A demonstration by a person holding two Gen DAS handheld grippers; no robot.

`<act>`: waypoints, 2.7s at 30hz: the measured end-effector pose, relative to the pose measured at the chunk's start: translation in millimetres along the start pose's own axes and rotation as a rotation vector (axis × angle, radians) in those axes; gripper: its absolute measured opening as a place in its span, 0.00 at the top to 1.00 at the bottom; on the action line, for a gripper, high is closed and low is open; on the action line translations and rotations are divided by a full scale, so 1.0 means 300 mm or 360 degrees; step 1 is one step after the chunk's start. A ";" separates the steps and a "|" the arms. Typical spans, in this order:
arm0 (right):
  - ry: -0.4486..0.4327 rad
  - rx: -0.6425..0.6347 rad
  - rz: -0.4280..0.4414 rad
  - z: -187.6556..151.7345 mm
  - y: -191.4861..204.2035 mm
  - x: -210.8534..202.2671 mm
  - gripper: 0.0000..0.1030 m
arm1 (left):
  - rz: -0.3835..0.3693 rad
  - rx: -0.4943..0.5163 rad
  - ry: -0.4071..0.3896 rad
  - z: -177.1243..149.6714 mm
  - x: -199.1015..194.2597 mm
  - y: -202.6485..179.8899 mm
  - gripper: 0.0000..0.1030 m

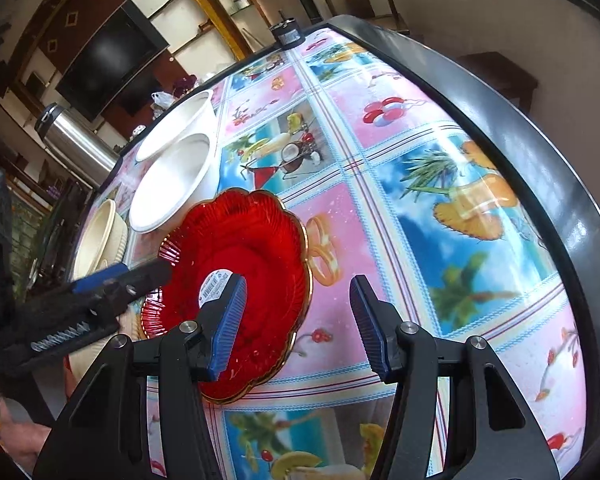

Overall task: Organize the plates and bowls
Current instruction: 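Close the left gripper on the stickered red plate's rim and lift, then carry the stickered plate with the left gripper onto the red plate stack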

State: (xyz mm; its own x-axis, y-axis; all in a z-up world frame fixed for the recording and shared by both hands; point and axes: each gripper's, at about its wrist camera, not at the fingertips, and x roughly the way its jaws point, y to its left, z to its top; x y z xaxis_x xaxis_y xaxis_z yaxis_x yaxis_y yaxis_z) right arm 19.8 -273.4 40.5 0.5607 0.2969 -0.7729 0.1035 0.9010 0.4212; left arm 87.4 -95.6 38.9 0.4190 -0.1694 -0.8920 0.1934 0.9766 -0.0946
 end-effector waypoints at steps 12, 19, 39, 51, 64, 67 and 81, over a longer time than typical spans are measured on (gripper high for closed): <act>0.0018 -0.0043 0.0048 0.008 -0.001 0.062 0.48 | 0.0107 0.0067 0.0092 -0.003 0.081 0.000 0.23; 0.0022 -0.0080 0.0090 0.000 0.010 0.102 0.78 | 0.0110 0.0150 0.0079 -0.019 0.084 -0.030 0.51; -0.0124 -0.0166 0.0084 -0.002 0.125 -0.108 0.77 | -0.0016 0.0001 -0.0073 -0.070 -0.162 0.063 0.69; -0.0060 -0.0353 0.0240 -0.089 0.432 -0.071 0.77 | 0.0161 -0.0205 -0.0182 -0.194 -0.320 0.348 0.70; 0.0121 -0.0664 0.0412 -0.261 0.898 0.075 0.77 | 0.0352 -0.0509 -0.0201 -0.391 -0.442 0.765 0.70; 0.0167 -0.0737 0.0434 -0.314 0.993 0.112 0.77 | 0.0397 -0.0561 -0.0196 -0.446 -0.461 0.839 0.70; 0.0357 -0.0995 0.0274 -0.477 1.170 0.310 0.76 | 0.0546 -0.0622 -0.0093 -0.590 -0.385 0.981 0.69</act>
State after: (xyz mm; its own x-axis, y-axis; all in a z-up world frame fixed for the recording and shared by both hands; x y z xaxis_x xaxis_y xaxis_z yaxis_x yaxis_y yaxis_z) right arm -9.2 115.6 48.7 0.3360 0.4499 -0.8274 -0.5034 0.8283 0.2460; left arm -61.2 235.0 35.8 0.4513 0.1729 -0.8755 -0.3047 0.9519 0.0309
